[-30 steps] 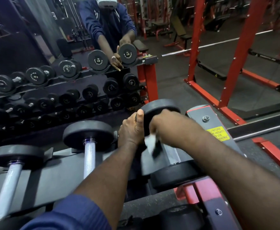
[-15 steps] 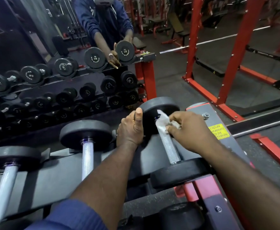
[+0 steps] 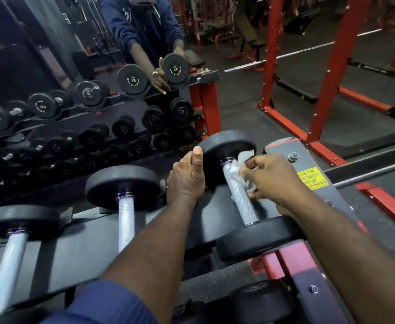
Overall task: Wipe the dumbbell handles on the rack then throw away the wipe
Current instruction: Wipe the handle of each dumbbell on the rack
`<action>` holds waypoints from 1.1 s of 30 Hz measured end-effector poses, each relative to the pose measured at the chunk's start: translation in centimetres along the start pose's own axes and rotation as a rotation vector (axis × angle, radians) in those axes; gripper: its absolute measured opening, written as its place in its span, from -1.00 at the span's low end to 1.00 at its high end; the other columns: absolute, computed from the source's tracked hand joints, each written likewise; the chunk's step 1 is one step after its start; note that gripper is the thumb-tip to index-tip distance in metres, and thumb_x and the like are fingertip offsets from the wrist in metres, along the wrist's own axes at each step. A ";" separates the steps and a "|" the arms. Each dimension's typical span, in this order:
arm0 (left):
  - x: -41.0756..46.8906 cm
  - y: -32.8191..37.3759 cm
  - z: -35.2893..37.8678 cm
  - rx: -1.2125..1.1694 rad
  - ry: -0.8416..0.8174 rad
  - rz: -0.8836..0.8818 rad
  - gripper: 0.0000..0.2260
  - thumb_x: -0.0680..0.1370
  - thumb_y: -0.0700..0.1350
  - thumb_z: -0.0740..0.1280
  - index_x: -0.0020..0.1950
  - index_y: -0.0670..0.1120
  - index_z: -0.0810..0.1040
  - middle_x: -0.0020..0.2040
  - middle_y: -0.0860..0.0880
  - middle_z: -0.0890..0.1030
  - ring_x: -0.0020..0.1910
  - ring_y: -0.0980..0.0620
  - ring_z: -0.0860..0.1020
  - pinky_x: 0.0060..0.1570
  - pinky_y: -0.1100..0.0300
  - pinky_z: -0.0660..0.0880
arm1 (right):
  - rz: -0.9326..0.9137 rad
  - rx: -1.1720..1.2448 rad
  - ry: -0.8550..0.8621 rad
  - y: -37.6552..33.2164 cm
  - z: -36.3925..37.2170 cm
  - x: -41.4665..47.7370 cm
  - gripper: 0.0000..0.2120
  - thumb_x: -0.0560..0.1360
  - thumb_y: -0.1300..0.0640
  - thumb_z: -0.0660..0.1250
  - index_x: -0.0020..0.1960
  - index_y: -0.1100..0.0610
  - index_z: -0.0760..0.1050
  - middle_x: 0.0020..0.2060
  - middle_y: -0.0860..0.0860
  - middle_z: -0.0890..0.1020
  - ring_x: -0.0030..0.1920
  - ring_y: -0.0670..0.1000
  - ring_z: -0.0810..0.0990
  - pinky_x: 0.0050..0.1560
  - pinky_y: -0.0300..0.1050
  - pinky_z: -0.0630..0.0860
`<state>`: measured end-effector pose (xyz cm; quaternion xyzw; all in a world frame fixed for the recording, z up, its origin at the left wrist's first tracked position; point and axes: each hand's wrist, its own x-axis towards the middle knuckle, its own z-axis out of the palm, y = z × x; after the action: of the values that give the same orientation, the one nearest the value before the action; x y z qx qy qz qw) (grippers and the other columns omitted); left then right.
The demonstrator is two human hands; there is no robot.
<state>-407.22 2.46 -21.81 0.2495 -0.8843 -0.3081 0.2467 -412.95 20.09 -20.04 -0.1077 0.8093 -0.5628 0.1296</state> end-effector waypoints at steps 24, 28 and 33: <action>0.0 0.2 0.2 0.010 0.014 0.006 -0.25 0.38 0.59 -0.37 -0.28 0.04 0.32 -0.31 0.02 0.46 -0.11 -0.30 0.55 -0.06 -0.13 0.46 | -0.304 -0.581 0.013 -1.7 0.4 -0.7 -0.71 0.54 -0.03 0.38 -0.27 0.07 0.42 -0.28 0.07 0.56 -0.13 0.17 0.58 -0.21 -0.10 0.34; 0.2 0.2 0.3 -0.008 0.022 -0.006 -0.21 0.35 0.62 -0.40 -0.28 0.02 0.31 -0.31 0.02 0.46 -0.13 -0.27 0.52 -0.08 -0.12 0.45 | -0.533 -0.818 0.121 -1.7 0.2 -2.1 -0.67 0.33 -0.05 0.43 -0.40 0.13 0.40 -0.46 0.09 0.45 -0.33 0.26 0.51 -0.35 -0.07 0.38; 0.4 0.1 0.5 0.021 -0.028 -0.047 -0.31 0.54 0.50 -0.25 -0.28 0.00 0.37 -0.29 -0.06 0.56 -0.08 -0.30 0.59 -0.04 -0.14 0.50 | -0.798 -0.542 0.059 -2.5 1.2 -2.5 -0.80 0.40 0.04 0.39 -0.01 -0.12 0.71 -0.18 -0.04 0.71 -0.14 0.14 0.68 -0.21 0.04 0.60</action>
<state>-407.83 2.47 -21.95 0.2683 -0.8847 -0.3081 0.2244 -410.11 18.98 -17.85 -0.4237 0.8256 -0.3402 -0.1522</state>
